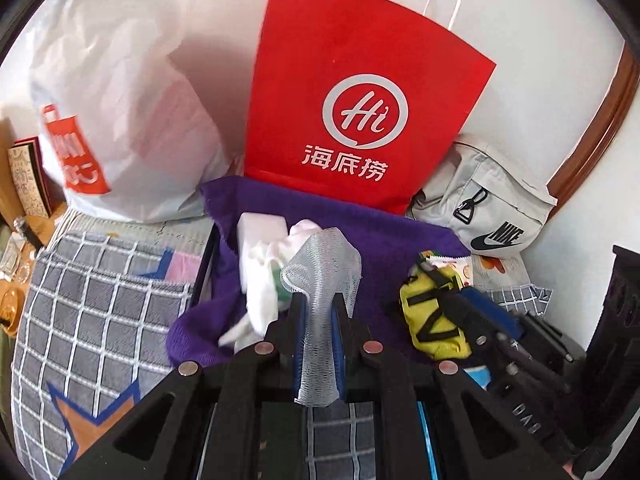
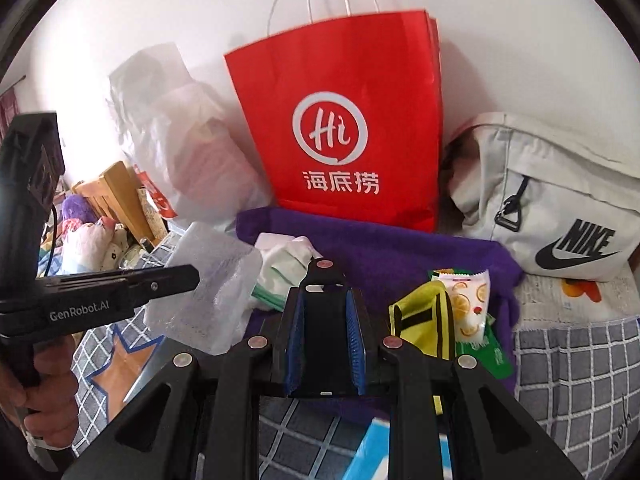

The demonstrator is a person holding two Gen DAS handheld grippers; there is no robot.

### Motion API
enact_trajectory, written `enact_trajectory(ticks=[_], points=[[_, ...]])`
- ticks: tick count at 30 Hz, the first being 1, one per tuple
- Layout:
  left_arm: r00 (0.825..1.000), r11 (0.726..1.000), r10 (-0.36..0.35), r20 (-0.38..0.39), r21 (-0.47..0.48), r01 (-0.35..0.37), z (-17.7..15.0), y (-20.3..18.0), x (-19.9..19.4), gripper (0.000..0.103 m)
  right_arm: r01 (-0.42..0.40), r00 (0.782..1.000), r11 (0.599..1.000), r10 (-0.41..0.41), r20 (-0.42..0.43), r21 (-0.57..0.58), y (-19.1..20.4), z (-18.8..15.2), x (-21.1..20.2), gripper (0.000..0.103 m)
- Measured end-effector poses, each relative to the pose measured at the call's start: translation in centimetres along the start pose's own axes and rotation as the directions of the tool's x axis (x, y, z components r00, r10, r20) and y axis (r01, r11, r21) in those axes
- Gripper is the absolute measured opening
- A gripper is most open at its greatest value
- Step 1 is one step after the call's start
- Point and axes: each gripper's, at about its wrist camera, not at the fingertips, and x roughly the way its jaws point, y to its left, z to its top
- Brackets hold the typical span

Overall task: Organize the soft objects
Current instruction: 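Carry the white mesh bag with the left tool over the purple towel, then open the left tool to release the mesh bag onto the towel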

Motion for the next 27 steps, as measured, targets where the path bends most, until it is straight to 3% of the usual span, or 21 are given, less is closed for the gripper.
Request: enact_trajectory(ticks=[13,16,27], points=[[0.995,1.000,0.003,-0.100,0.022,-0.001,0.8,-1.0,6.7,0.012,0.019,0.992,1.000,-0.019,-0.121,-0.001,-2.2,-1.0,5.3,0.022],[0.994,1.000,-0.005,-0.109,0.029,0.008,0.7,-1.2,7.2,0.012,0.001,0.989,1.000,-0.005,-0.151,-0.023,-2.4,-1.6,6.1,0.022],[0.990,0.999,-0.028,-0.135,0.016,0.031,0.4,-1.2,8.4,0.012,-0.003,0.986,0.996,0.017,-0.163,0.087,-4.4,-1.7,6.9,0.022]])
